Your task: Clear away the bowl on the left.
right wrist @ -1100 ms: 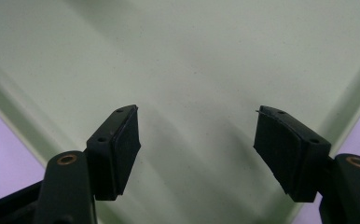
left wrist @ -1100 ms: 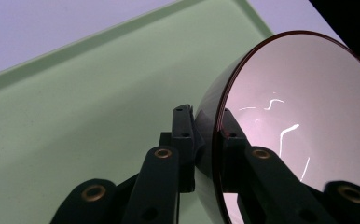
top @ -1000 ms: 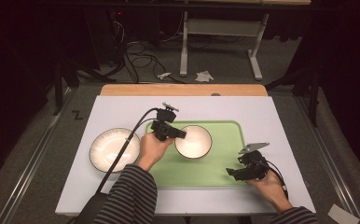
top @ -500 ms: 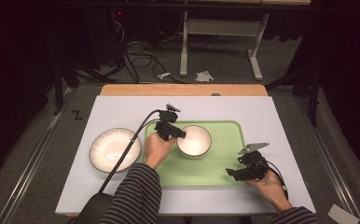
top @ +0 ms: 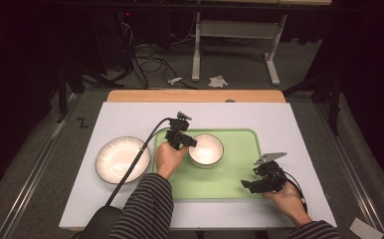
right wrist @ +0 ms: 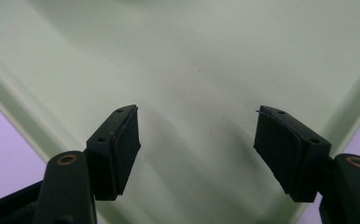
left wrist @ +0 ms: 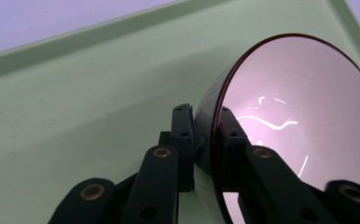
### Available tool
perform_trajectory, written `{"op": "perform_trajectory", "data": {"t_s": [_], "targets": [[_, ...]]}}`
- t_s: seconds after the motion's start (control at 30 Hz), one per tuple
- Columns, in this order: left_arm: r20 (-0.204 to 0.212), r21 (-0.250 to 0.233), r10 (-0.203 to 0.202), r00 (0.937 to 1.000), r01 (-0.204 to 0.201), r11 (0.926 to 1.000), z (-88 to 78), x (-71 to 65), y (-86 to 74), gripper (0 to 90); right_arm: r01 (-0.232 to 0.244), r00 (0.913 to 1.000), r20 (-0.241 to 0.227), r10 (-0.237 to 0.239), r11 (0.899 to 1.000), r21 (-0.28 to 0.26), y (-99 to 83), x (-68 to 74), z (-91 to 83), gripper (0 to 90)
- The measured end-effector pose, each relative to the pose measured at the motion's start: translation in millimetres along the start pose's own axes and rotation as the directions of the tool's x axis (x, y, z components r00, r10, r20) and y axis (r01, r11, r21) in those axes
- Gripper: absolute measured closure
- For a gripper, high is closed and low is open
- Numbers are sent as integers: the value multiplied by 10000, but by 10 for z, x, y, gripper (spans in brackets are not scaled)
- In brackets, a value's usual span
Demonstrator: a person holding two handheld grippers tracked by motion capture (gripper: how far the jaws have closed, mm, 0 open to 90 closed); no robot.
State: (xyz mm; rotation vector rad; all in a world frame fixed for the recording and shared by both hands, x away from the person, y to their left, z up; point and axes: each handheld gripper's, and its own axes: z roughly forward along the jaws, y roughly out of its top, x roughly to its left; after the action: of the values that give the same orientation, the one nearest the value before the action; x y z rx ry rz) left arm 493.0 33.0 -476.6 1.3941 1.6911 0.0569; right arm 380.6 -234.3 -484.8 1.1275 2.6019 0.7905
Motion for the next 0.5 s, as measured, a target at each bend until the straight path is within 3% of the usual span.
{"op": "perform_trajectory", "data": {"t_s": [0.37,0.5], "targets": [[62,32,-75,10000,75,10000,9,22,5,800,-10,10000,37,10,10000,13,-2,9,0,322],[275,25,-51,9996,50,10000,-17,10,7,702,-53,10000,26,53,10000,38,1,11,3,322]]}}
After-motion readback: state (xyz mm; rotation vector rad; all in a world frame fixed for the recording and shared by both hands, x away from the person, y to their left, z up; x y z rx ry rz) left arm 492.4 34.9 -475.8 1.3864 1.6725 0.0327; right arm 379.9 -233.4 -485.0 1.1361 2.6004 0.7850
